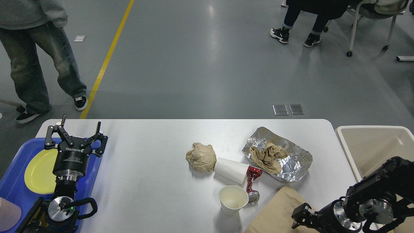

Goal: Tidy desktop
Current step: 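Grasp the brown paper bag with the right gripper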

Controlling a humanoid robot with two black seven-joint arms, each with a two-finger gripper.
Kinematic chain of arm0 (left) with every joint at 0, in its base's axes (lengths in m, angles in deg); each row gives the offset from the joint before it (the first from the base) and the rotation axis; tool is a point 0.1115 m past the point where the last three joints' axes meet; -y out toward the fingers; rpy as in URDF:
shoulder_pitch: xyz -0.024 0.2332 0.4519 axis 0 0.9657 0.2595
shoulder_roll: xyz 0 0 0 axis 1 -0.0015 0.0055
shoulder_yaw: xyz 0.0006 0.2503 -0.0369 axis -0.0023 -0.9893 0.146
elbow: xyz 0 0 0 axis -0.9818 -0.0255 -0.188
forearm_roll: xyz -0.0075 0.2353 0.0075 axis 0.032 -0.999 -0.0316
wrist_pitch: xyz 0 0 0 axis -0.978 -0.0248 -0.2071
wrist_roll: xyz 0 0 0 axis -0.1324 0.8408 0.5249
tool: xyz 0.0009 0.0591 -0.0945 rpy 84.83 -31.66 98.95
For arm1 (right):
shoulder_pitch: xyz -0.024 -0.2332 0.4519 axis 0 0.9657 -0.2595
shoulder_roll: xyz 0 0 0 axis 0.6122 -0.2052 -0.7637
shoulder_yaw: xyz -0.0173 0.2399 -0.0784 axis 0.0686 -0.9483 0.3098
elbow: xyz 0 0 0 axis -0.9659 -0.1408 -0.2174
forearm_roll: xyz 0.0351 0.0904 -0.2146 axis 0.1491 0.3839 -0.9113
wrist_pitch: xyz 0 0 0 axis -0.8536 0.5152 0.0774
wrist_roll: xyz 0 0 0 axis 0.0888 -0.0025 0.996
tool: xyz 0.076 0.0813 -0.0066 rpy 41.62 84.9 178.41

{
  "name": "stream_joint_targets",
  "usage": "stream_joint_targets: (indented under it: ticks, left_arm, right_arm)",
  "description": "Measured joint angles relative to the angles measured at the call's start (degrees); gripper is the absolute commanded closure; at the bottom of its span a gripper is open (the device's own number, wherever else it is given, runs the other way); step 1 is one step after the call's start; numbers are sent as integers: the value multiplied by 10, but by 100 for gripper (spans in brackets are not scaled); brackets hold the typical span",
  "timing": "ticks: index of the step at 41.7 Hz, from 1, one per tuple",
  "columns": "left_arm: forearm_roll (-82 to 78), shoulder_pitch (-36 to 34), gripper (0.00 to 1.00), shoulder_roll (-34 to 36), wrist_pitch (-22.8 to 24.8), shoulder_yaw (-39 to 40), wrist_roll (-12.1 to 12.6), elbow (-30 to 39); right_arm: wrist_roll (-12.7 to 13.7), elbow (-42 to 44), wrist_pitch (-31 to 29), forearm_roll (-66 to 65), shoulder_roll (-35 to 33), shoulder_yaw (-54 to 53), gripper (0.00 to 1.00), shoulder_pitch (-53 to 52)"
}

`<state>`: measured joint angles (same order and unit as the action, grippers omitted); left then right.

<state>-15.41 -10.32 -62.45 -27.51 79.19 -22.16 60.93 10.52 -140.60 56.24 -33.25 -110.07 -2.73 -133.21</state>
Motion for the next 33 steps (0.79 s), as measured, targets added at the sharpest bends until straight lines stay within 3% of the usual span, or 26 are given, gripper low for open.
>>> stream_joint_targets:
  ticks: [9, 13, 29, 33]
  left_arm:
    - [0, 0, 4, 0, 0, 0, 0, 0]
    - [0, 0, 4, 0, 0, 0, 0, 0]
    - [0, 0, 4, 0, 0, 0, 0, 0]
    - [0, 0, 4, 0, 0, 0, 0, 0]
  right_arm:
    - [0, 12, 37, 25, 18, -29, 12, 28]
    - [1, 24, 40, 27, 31, -30, 19, 41]
    - [1, 56, 41, 28, 58, -30, 98, 73]
    - [2, 56, 41, 33, 58, -30, 100, 73]
